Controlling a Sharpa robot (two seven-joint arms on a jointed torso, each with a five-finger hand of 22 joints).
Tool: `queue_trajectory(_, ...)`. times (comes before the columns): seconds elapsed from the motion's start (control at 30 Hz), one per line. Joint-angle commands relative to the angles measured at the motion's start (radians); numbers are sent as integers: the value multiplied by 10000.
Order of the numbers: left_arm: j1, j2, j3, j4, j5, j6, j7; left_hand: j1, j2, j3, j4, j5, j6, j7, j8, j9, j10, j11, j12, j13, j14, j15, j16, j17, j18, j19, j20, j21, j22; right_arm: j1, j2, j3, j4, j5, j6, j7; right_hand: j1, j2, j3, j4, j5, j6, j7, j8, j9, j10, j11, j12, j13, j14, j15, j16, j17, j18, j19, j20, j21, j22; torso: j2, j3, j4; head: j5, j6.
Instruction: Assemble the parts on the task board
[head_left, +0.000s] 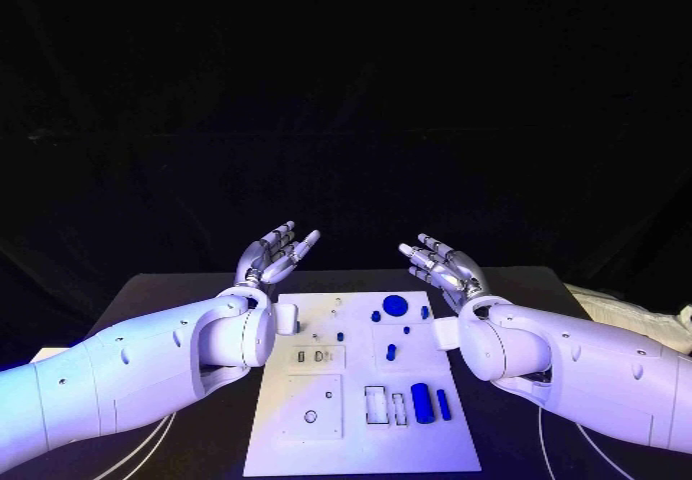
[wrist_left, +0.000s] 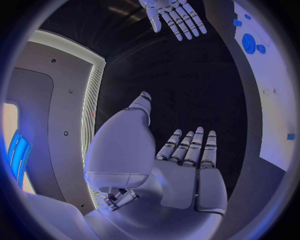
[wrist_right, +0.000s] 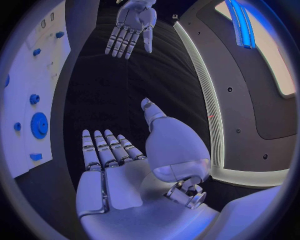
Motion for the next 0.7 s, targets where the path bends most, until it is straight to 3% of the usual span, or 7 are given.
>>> queue_trajectory(0.03, 17, 21, 3, -6, 108, 609, 257, 547, -36, 41, 151, 81, 199, 1000, 66, 25, 193, 70, 50, 26, 205, 87, 75, 26, 241, 115, 168, 71, 34, 42, 85, -19, -194, -1084, 2232, -829, 1105, 200, 222, -568, 193, 1221, 1556, 168, 111, 1557, 170, 187, 109, 1564, 149, 197, 114, 469, 1142, 92, 257, 140, 1, 0, -2, 0, 1)
queue_trajectory(0.17, 17, 21, 3, -6, 108, 609, 257, 678, 140, 141, 124, 60, 553, 1121, 126, 65, 636, 189, 114, 72, 753, 144, 179, 100, 259, 471, 204, 167, 95, 78, 145, -39, -354, -1364, 2875, -1077, 1607, 259, 481, -1016, 180, 2713, 1406, 334, 221, 3434, -12, 362, 208, 3494, -87, 375, 218, 753, 2659, 83, 621, 291, 1, 0, -2, 0, 1)
queue_trajectory(0.27, 17, 21, 3, -6, 108, 609, 257, 777, 289, 199, 63, 30, 1763, 1405, 367, 191, 2478, 518, 458, 237, 2945, 404, 691, 368, 30, 2100, 200, 625, 337, 94, 171, -48, -423, -1486, 3155, -1186, 1681, 184, 595, -1197, 471, 4170, 1232, 517, 320, 5245, -235, 595, 301, 5359, -331, 587, 324, 1015, 4019, 74, 982, 411, 1, 0, -2, 0, 1)
queue_trajectory(0.37, 17, 21, 3, -6, 108, 609, 257, 892, 461, 240, -67, 9, 2822, 1379, 557, 275, 4020, 377, 686, 319, 4168, 204, 1020, 480, 187, 3853, 187, 1090, 547, 98, 178, -51, -442, -1520, 3233, -1215, 1719, 139, 841, -1372, 532, 5831, 1021, 710, 407, 6031, -481, 703, 280, 6169, -566, 699, 327, 1214, 4799, 45, 1214, 441, 1, 0, -2, 0, 1)
queue_trajectory(0.4, 15, -122, -1, -159, -339, 607, 530, 940, 547, 244, -157, 2, 3431, 1319, 670, 322, 4999, 286, 845, 376, 4644, 58, 1176, 521, 320, 4602, 164, 1306, 625, 233, -127, 1, -758, -3878, 1363, -758, 1690, 102, 991, -1444, 513, 6284, 964, 705, 397, 6277, -557, 669, 255, 6428, -634, 690, 313, 1238, 4998, 19, 1266, 425, 172, -15, 98, -121, -132)
queue_trajectory(0.5, 16, -205, -1, -94, -413, 658, 574, 1040, 726, 212, -425, -9, 5086, 1144, 962, 435, 6116, 48, 1035, 386, 5734, -280, 1482, 601, 583, 5880, 60, 1698, 724, 264, -217, 34, -799, -4344, 1239, -835, 1588, 36, 1374, -1567, 465, 6741, 890, 623, 368, 6714, -676, 544, 248, 6876, -746, 636, 306, 1253, 5339, -68, 1332, 377, 269, -40, 134, -131, -132)
queue_trajectory(0.7, 19, -479, 1, 184, -463, 863, 519, 1041, 951, 76, -778, -7, 5841, 947, 1022, 365, 6888, -179, 975, 354, 6532, -525, 1438, 638, 592, 6996, -192, 1741, 628, 324, -317, 89, -796, -4945, 1230, -977, 1426, -83, 1765, -1653, 405, 7002, 837, 483, 364, 6998, -708, 364, 253, 7156, -817, 511, 310, 1255, 5532, -119, 1313, 329, 439, -53, 176, -177, -111)
